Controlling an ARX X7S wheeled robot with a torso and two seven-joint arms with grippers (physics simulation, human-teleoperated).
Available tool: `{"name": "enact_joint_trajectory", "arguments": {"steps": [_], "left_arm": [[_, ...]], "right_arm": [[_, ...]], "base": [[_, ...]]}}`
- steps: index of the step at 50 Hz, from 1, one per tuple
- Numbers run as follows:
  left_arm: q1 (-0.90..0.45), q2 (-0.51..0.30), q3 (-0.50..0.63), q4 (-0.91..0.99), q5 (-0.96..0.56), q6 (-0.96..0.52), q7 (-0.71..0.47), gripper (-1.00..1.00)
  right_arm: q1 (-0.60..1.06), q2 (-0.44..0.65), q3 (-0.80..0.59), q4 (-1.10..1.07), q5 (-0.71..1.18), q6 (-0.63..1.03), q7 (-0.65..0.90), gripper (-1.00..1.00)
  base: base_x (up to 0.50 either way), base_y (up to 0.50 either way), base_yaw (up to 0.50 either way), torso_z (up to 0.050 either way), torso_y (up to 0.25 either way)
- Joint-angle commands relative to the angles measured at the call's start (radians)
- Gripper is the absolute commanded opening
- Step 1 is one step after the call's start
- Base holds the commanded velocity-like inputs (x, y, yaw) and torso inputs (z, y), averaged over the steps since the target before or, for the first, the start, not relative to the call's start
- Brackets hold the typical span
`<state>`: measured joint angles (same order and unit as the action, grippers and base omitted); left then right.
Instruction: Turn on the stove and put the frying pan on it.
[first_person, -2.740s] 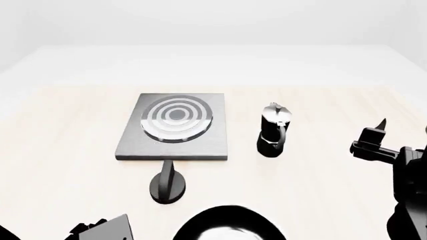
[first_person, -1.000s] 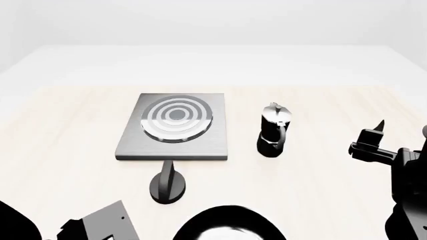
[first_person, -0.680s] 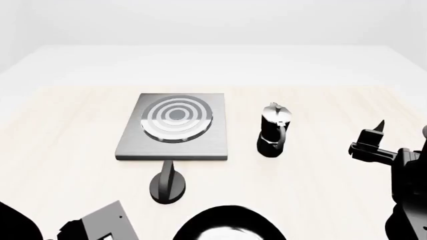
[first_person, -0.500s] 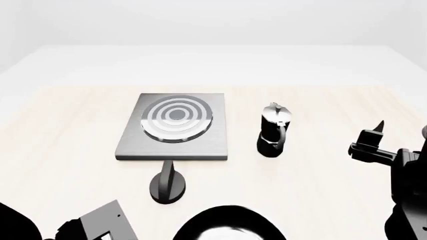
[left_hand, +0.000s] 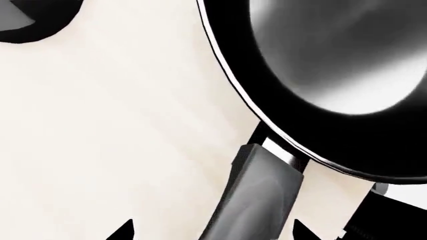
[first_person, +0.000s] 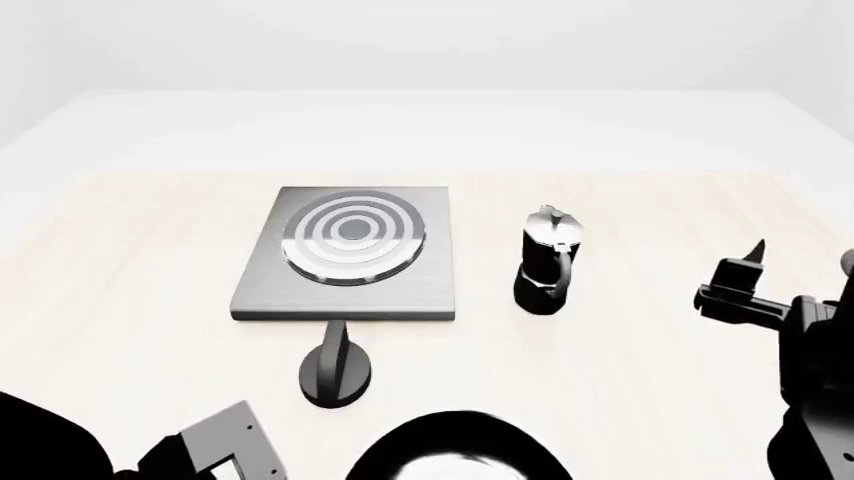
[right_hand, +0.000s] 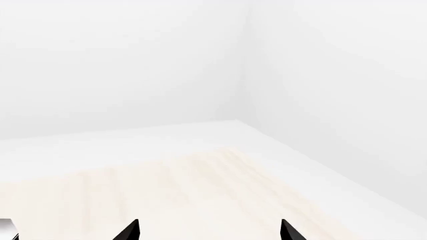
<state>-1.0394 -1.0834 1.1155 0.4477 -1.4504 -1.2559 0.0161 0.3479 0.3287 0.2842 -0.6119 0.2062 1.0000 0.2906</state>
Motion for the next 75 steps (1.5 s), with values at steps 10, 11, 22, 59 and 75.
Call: {"name": "enact_joint_trajectory", "arguments": {"steps": [10, 11, 22, 59, 75], "left_arm": [[0.052, 0.077, 0.107, -0.102, 0.222, 0.061, 0.21, 1.0], [0.056, 0.075, 0.098, -0.107, 0.214, 0.069, 0.197, -1.0], [0.056, 0.055, 0.099, -0.08, 0.201, 0.067, 0.201, -1.0], [-0.406, -0.046, -0.109, 0.233, -0.22, -0.132, 0.074, -1.0], [-0.469, -0.035, -0.121, 0.026, -0.337, -0.051, -0.147, -1.0]], "right_arm": [[-0.002, 0.002, 0.005, -0.018, 0.009, 0.002, 0.004, 1.0], [-0.002, 0.002, 0.005, -0.019, 0.009, 0.003, 0.004, 1.0], [-0.002, 0.0, 0.001, -0.016, 0.01, -0.007, 0.008, 1.0], [0.005, 0.01, -0.006, -0.02, 0.016, 0.007, 0.022, 1.0], [-0.002, 0.01, -0.002, -0.018, 0.022, 0.002, 0.024, 1.0]], "base": [[0.0, 0.0, 0.0, 0.0, 0.0], [0.0, 0.0, 0.0, 0.0, 0.0], [0.0, 0.0, 0.0, 0.0, 0.0], [0.0, 0.0, 0.0, 0.0, 0.0], [0.0, 0.0, 0.0, 0.0, 0.001]]}}
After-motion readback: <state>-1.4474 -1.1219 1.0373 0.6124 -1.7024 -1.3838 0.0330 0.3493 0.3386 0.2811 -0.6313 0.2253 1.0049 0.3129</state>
